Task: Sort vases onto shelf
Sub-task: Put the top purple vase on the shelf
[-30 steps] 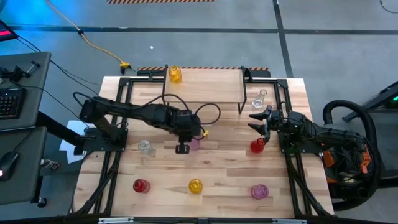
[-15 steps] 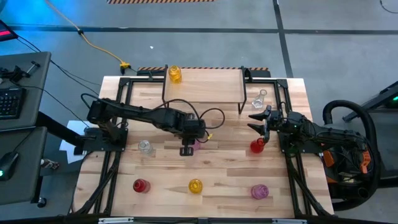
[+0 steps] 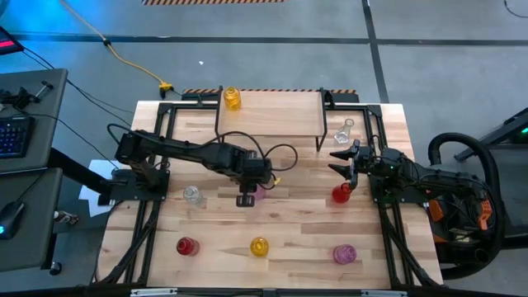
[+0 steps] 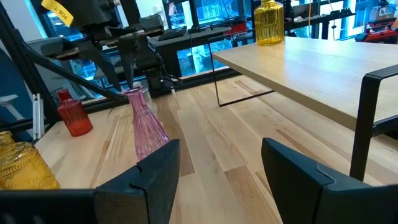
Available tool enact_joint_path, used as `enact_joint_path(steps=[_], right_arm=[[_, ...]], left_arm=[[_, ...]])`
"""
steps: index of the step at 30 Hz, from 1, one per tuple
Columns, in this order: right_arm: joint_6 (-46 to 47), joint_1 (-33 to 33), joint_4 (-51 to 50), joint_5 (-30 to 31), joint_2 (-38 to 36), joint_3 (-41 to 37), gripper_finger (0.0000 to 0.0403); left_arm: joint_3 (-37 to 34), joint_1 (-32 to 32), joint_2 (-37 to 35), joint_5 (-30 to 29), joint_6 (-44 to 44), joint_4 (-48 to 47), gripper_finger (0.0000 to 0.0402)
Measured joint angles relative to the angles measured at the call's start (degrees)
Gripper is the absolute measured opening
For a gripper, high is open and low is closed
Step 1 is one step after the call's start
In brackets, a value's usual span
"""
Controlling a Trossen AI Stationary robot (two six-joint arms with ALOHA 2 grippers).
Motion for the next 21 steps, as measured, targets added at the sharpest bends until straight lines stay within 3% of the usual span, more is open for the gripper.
enact_joint_path(steps=[13, 21], right_arm=[[0.0, 0.0, 0.0, 0.0, 0.0, 0.0, 0.0209], [0.0, 0.0, 0.0, 0.0, 0.0, 0.0, 0.0209]], left_arm=[[0.2, 0.0, 2.8, 0.5, 0.9, 0.7, 0.0073], [0.2, 0.0, 3.2, -0.9, 2.3, 1.3, 0.0021]])
